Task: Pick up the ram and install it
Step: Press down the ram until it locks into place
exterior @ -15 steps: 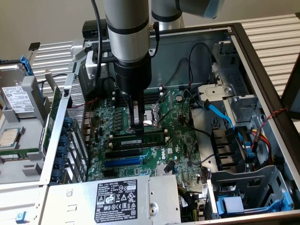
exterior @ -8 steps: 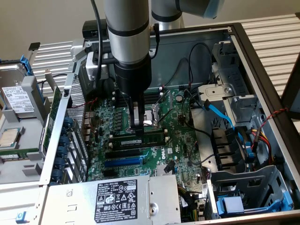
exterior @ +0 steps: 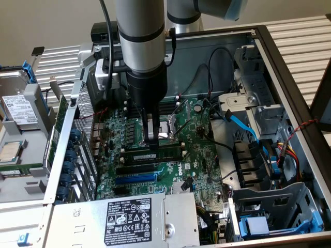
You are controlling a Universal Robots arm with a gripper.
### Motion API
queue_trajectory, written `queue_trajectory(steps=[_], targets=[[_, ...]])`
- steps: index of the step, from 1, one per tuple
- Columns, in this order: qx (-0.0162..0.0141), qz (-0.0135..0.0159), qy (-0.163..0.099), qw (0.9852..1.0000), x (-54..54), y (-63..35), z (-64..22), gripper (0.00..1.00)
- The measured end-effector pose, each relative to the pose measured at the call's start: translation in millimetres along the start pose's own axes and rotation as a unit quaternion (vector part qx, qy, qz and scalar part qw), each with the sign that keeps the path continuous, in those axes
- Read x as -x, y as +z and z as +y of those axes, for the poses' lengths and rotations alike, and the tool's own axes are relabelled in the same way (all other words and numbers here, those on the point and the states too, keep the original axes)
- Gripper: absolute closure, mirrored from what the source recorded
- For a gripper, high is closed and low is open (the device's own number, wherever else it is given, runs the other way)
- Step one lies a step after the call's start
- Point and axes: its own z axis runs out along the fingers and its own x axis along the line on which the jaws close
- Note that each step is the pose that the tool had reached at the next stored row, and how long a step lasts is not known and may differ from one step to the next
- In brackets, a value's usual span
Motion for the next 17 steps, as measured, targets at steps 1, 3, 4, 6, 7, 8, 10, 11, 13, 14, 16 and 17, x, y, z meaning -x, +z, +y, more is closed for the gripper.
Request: queue_trajectory(steps=[1, 3, 4, 6, 7, 8, 10, 11, 13, 14, 16, 17], targets=[[0.0001, -0.0003, 0.000, 1.0000, 0.0, 0.2, 0.0, 0.89], [0.0003, -0.0009, 0.000, 1.0000, -0.3, 0.4, -0.1, 0.89], [0.0007, -0.0009, 0.000, 1.0000, -0.9, 0.4, -0.1, 0.89], [0.0013, -0.0011, 0.000, 1.0000, -2.7, 0.5, -0.2, 0.89], [0.0014, -0.0012, 0.000, 1.0000, -3.3, 0.5, -0.2, 0.89], [0.0015, -0.0016, 0.000, 1.0000, -3.5, 0.5, -0.2, 0.89], [0.0017, -0.0049, 0.000, 1.0000, -3.9, 0.4, -0.1, 0.89], [0.0018, -0.0068, 0.000, 1.0000, -4.0, 0.4, -0.2, 0.89], [0.0019, -0.0091, 0.000, 1.0000, -4.9, 0.5, -0.2, 0.89], [0.0021, -0.0099, 0.000, 0.9999, -5.3, 0.5, -0.2, 0.89], [0.0025, -0.0116, 0.000, 0.9999, -5.9, 0.5, -0.2, 0.89], [0.0026, -0.0126, 0.000, 0.9999, -6.3, 0.5, -0.2, 0.89]])
